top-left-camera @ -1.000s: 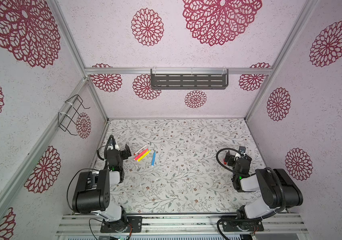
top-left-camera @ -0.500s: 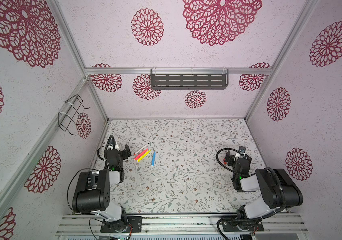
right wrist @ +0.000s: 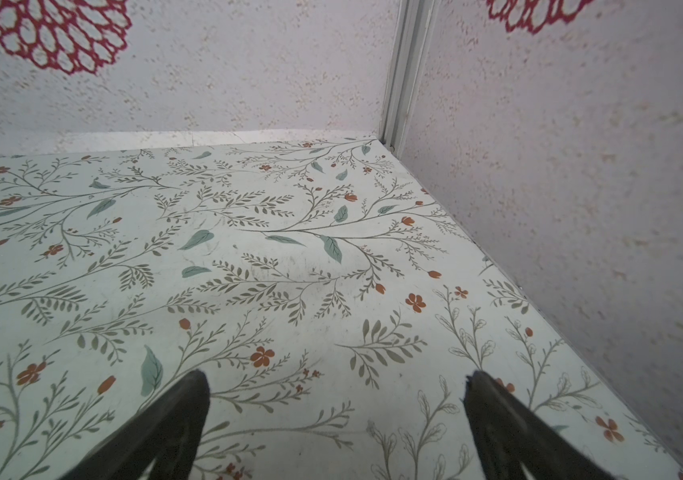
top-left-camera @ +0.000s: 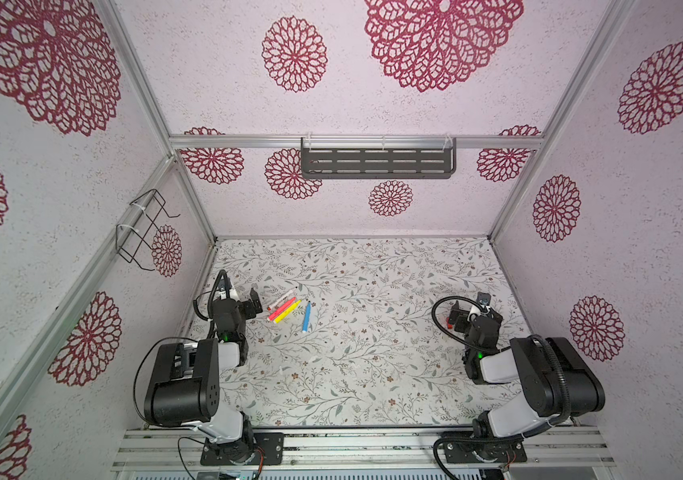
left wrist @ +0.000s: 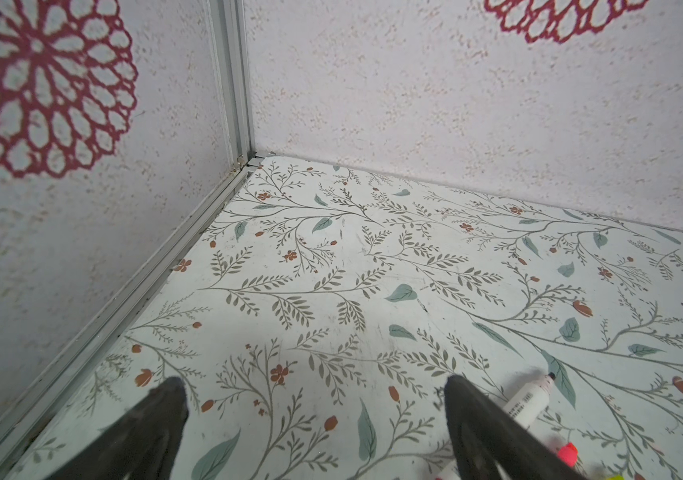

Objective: Insert the pens into the pen caps

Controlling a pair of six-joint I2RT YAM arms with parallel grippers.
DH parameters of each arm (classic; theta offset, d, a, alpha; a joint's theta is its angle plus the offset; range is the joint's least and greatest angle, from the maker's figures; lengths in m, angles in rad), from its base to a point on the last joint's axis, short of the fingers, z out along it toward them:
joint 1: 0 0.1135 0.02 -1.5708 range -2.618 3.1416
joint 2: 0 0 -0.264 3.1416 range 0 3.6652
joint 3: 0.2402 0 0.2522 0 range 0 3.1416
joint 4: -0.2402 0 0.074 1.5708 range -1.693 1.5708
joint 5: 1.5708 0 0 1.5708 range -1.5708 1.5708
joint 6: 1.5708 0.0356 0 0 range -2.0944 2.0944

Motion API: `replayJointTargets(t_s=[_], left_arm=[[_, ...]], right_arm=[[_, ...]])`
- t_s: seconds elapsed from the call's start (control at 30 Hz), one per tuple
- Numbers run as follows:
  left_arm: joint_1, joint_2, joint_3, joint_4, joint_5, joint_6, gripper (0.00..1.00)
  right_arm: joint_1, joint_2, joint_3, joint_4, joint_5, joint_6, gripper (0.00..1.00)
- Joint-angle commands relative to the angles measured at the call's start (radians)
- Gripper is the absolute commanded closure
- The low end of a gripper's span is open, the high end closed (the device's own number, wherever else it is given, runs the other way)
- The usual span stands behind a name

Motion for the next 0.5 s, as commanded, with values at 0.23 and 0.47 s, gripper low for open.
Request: replayJointTargets(t_s=[0.23, 0.47], left_arm=[[-0.052, -0.038, 0.001, 0.002, -0.117, 0.037, 0.01], [-0.206, -0.296, 0.263, -0.608, -0.419, -0.016, 0.01]], right_arm=[[-0.002, -0.03, 0.001, 0.04, -0.007, 0.013, 0.01], [0.036, -0.449, 0.215, -0.603, -0.083, 0.07, 0.01]])
